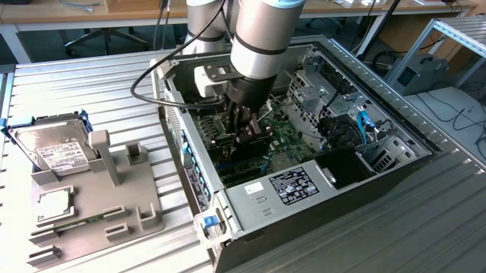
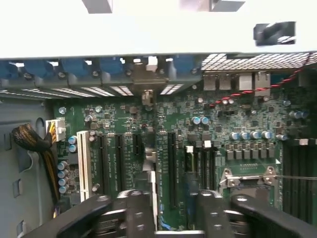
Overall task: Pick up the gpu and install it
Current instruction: 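Insert the gpu into the slot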
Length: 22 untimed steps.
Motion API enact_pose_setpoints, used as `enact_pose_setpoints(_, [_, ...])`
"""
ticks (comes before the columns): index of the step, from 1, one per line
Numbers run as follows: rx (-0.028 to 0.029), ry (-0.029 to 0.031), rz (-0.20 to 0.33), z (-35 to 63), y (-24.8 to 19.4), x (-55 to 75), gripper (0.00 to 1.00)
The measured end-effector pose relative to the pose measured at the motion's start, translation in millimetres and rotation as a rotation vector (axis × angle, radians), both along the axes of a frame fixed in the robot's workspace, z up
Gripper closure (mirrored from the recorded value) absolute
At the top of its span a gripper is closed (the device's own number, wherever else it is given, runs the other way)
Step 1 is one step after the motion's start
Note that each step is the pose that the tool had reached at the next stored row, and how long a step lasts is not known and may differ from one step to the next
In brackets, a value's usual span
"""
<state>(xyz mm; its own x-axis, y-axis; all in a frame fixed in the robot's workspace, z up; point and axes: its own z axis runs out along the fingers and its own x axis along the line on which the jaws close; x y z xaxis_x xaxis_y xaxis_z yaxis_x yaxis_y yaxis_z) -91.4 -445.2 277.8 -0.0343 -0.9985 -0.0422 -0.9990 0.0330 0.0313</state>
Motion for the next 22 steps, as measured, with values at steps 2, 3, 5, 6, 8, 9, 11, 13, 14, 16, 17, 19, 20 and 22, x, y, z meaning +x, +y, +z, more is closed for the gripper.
enact_pose_setpoints(2, [-0.0001,0.0001,0.000,4.3,2.8,0.0,0.60])
enact_pose_setpoints(3, [0.0000,0.0000,0.000,5.9,4.2,0.0,0.60])
enact_pose_setpoints(5, [0.0000,0.0000,0.000,9.6,7.9,0.0,0.60])
enact_pose_setpoints(6, [-0.0001,0.0000,0.000,12.1,10.1,0.0,0.60])
enact_pose_setpoints(8, [-0.0002,0.0001,0.000,15.4,12.4,0.0,0.60])
enact_pose_setpoints(9, [-0.0001,0.0000,0.000,15.8,12.6,0.1,0.60])
enact_pose_setpoints(11, [0.0010,-0.0001,0.000,16.1,12.6,0.4,0.60])
enact_pose_setpoints(13, [0.0042,0.0007,0.000,16.2,12.7,2.5,0.61])
enact_pose_setpoints(14, [0.0041,0.0014,0.000,16.3,12.7,3.4,0.61])
enact_pose_setpoints(16, [0.0043,0.0223,0.000,16.2,3.5,24.3,0.89])
enact_pose_setpoints(17, [0.0044,0.0316,0.000,16.0,1.9,34.3,0.89])
enact_pose_setpoints(19, [0.0045,0.0383,0.001,15.8,1.5,43.6,0.89])
enact_pose_setpoints(20, [0.0044,0.0433,0.002,15.6,1.0,50.6,0.89])
enact_pose_setpoints(22, [0.0043,0.0507,0.003,15.4,0.8,63.9,0.89])
